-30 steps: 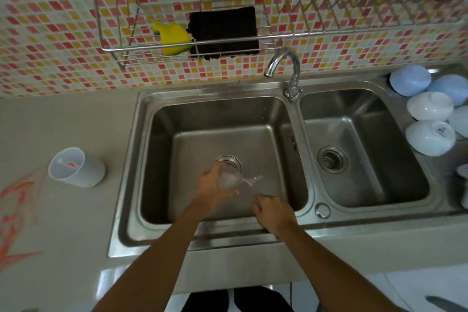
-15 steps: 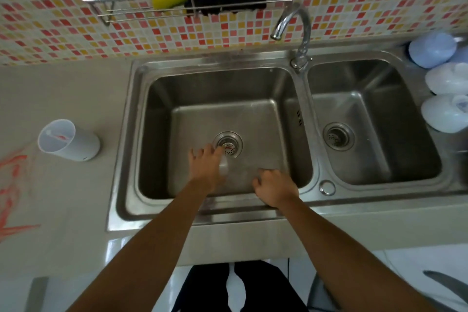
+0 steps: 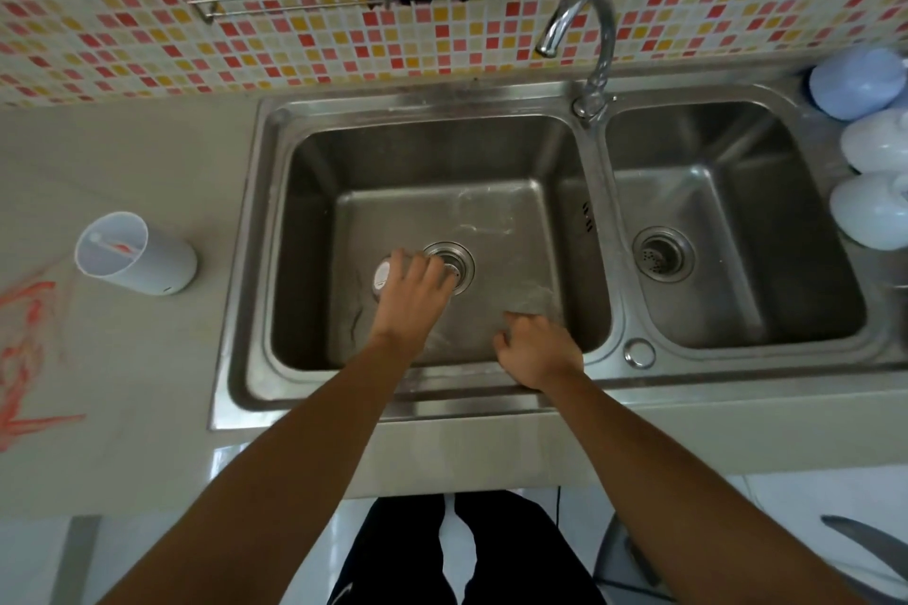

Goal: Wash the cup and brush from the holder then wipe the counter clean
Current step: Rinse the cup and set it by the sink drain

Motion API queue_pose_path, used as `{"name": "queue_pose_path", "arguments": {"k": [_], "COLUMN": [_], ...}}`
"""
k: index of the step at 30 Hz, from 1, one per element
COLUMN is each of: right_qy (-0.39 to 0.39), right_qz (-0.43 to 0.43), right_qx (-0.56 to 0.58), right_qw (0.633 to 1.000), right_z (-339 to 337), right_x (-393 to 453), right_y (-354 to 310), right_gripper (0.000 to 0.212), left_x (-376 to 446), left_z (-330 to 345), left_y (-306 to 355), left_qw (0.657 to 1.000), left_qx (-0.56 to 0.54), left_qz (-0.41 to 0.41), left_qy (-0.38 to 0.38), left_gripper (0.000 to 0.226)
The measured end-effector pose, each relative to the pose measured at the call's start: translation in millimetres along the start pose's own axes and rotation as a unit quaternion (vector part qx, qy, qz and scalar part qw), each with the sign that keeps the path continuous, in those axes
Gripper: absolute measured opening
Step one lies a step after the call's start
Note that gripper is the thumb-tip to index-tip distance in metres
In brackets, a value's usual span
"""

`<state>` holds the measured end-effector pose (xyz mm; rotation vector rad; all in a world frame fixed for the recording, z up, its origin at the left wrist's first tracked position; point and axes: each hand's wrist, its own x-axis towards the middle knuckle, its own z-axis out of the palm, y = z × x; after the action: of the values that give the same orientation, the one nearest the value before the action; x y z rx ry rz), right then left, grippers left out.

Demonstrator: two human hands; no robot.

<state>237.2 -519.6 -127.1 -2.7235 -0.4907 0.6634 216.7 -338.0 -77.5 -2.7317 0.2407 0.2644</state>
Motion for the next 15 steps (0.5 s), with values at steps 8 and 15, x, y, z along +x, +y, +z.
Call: {"name": "queue_pose_path", "arguments": {"k": [8,15], "right_qy": [0.014,0.014], "right_qz": [-0.015,-0.025], "right_qx": [0.005,0.000], "right_qw": [1.000,1.000], "right_z": [3,1], "right_x": [2,1], "right_y": [2,3], "right_gripper": [0.034,0.037], "left_x": [-12,-19], "left_z": [-3,8], "left_y": [2,-8], "left_qw": [0.999,0.999], "left_qx": [0.019,-0.023], "left_qz": [0.041,0.019], "left_qy": [-0.002,0.021], "left_gripper": [0.064,0.070]}}
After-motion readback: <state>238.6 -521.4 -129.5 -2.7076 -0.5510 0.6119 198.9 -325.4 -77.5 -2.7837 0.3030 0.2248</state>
